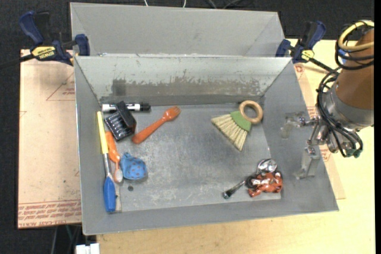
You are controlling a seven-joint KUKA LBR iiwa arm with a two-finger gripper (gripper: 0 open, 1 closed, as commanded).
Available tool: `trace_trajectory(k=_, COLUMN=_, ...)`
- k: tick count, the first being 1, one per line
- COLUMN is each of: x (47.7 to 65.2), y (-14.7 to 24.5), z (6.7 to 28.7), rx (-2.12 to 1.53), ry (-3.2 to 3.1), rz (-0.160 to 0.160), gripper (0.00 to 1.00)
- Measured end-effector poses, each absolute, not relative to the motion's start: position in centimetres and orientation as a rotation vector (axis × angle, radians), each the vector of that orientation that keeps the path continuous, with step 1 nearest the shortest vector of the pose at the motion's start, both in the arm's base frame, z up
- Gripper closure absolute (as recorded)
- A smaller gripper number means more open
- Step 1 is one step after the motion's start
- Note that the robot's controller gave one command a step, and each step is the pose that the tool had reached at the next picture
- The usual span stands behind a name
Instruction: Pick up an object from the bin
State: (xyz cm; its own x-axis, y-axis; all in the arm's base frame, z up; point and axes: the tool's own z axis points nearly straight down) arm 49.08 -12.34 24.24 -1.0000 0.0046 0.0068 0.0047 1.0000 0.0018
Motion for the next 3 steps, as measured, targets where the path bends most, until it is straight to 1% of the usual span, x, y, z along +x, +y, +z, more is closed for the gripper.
trace_trajectory(k=1, x=49.2, y=-12.3, z=24.7, rx=0.001, ry=-3.143, rz=0.0, gripper=0.0)
trace_trajectory(k=2, x=48.9, y=-11.0, z=16.3, rx=0.22, ry=-3.138, rz=0.0, gripper=0.0)
trace_trajectory(k=3, x=48.9, y=-9.8, z=8.9, rx=0.836, ry=-3.039, rz=0.007, gripper=0.0)
